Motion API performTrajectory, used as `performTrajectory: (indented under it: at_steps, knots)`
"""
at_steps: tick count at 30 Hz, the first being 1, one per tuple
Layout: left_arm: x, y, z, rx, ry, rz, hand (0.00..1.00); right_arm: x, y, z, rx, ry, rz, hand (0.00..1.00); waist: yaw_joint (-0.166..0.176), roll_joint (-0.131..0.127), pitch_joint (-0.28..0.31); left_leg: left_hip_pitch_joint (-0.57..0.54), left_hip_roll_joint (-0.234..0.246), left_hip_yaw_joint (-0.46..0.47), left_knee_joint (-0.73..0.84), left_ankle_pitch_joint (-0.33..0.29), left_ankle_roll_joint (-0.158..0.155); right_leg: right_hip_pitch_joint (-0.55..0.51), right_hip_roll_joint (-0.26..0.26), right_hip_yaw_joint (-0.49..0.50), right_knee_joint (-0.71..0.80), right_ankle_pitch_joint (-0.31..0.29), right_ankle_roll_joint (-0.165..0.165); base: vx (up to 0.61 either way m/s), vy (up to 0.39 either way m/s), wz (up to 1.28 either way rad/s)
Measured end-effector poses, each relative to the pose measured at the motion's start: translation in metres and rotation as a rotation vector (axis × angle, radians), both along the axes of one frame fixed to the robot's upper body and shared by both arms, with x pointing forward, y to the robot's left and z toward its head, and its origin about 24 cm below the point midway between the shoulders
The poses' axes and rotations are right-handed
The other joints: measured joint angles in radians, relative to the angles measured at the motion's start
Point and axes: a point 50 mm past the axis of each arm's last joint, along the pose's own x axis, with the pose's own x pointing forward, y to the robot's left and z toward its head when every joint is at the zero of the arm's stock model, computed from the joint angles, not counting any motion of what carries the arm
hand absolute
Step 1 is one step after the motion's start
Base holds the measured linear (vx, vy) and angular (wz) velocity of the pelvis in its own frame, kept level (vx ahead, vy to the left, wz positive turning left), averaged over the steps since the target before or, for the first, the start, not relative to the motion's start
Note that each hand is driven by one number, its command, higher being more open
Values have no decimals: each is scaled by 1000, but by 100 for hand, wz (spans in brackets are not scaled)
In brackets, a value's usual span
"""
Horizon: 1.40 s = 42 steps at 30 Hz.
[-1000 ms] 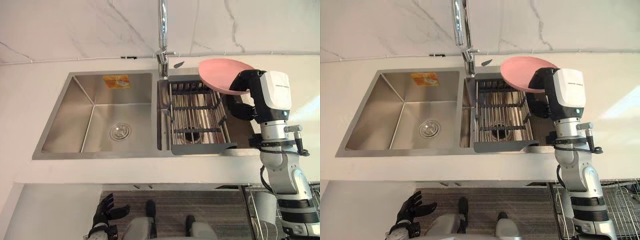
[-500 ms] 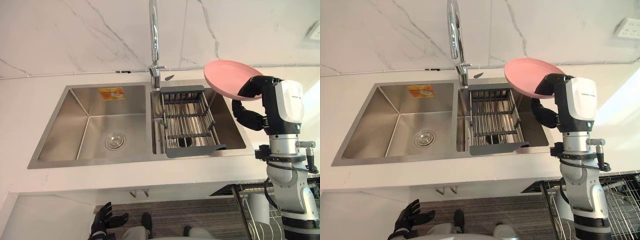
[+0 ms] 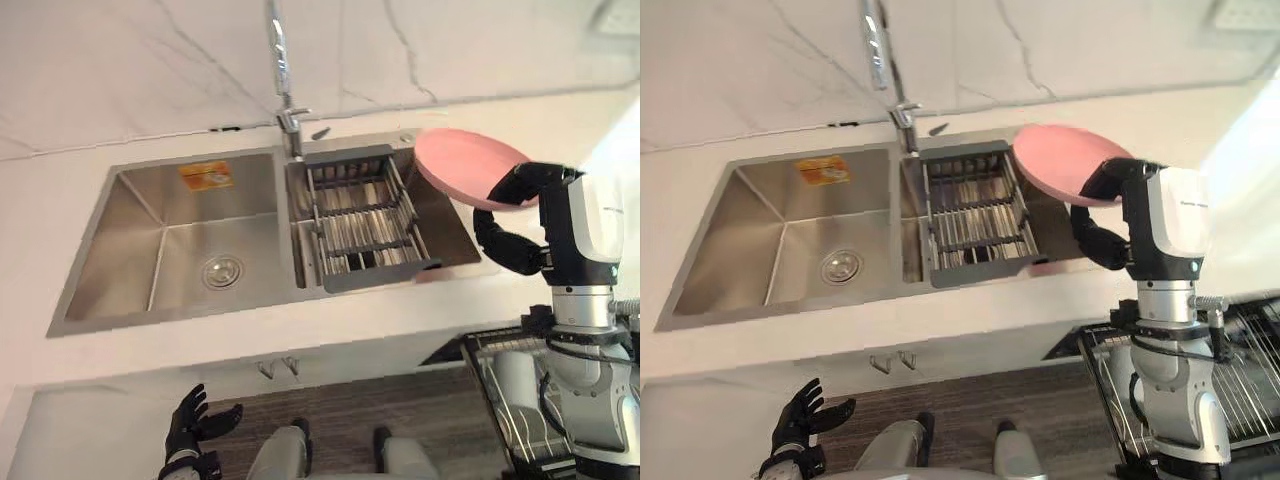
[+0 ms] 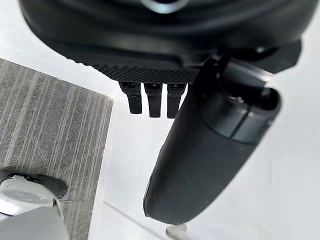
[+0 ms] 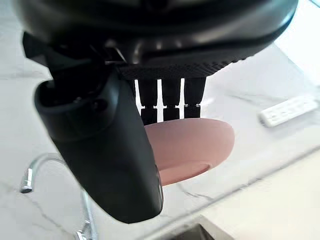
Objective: Walk over to the sink, pick up the cup, carry it to the dishwasher, place the cup inside the dishwasher, then close the dishwasher door
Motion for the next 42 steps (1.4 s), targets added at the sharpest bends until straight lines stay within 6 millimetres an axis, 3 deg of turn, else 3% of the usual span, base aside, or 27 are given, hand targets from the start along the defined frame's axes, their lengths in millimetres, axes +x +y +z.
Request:
performTrajectory:
  at_steps: [2,4,6,7,9,11,12,13,16,19,26,31,36,42]
  knots:
    - [-2,-2,-2,-14,5,13,90,2,0,-7,15,32,-25,30,3,-6,4,-2,6,65,7,-7,14,-28,7,62,-5,29,23,-54,132,-104]
    - [-4,-1,-3,-17,9,29,90,8,3,-14,9,64,-25,30,3,-8,9,-3,23,132,13,-16,29,-47,10,108,-34,46,13,-51,116,-111]
    - [-12,4,-6,-9,39,98,90,12,2,-23,5,110,-45,30,9,-5,15,7,60,212,4,-19,56,-54,-50,-40,-64,74,-76,-72,162,-102]
    - [-15,7,-7,-4,46,114,90,13,2,-25,1,118,-50,30,16,-4,20,13,73,240,3,-17,63,-63,-62,-79,-39,68,-76,-59,105,-113]
    - [-24,15,-9,4,78,166,90,13,4,-27,-12,128,-46,30,31,-8,21,44,96,304,-3,-23,69,-87,-100,-206,179,9,-66,-25,16,-84]
    - [-29,16,-10,4,94,172,90,14,5,-26,-13,123,-42,30,33,-20,15,49,96,332,6,-35,54,-42,-108,-247,164,-39,-52,0,-64,-56]
    - [-31,13,-12,-8,101,179,90,16,4,-24,-22,113,-41,30,35,-9,16,38,110,344,35,-57,40,-23,-89,-242,85,-37,1,-1,-114,-78]
    - [-34,10,-14,-17,111,189,90,17,2,-30,-23,139,-60,30,35,8,2,36,133,342,26,-62,30,-15,-48,-219,13,1,-14,4,-93,-78]
    - [-47,11,-17,-20,139,248,90,14,-3,-33,-23,152,-89,30,40,4,-3,60,136,345,-25,-51,19,-8,-10,-162,-63,54,-18,50,-47,-73]
    - [-62,11,-20,-22,181,277,90,-3,-27,-40,-10,189,-208,30,24,5,-6,101,133,346,-61,-41,18,42,-4,-160,-119,78,-10,157,-37,-13]
    - [-81,8,-24,-32,238,289,90,-22,-48,-47,-7,223,-313,30,6,1,-42,158,109,345,-137,-25,18,116,-17,-163,-222,111,-1,85,19,3]
    - [-81,7,-24,-42,237,278,90,-25,-50,-61,48,255,-343,30,5,-7,-54,176,88,344,-176,0,21,133,-28,-166,-264,136,3,-25,15,3]
    - [-77,4,-25,-64,227,243,90,-30,-66,-74,101,305,-404,30,3,0,-66,175,65,342,-213,31,30,129,-47,-169,-292,164,12,-73,20,3]
    - [-64,-3,-26,-87,206,184,90,-32,-86,-79,166,320,-467,30,-5,32,-50,131,40,340,-226,53,46,80,-69,-173,-292,182,22,-72,34,3]
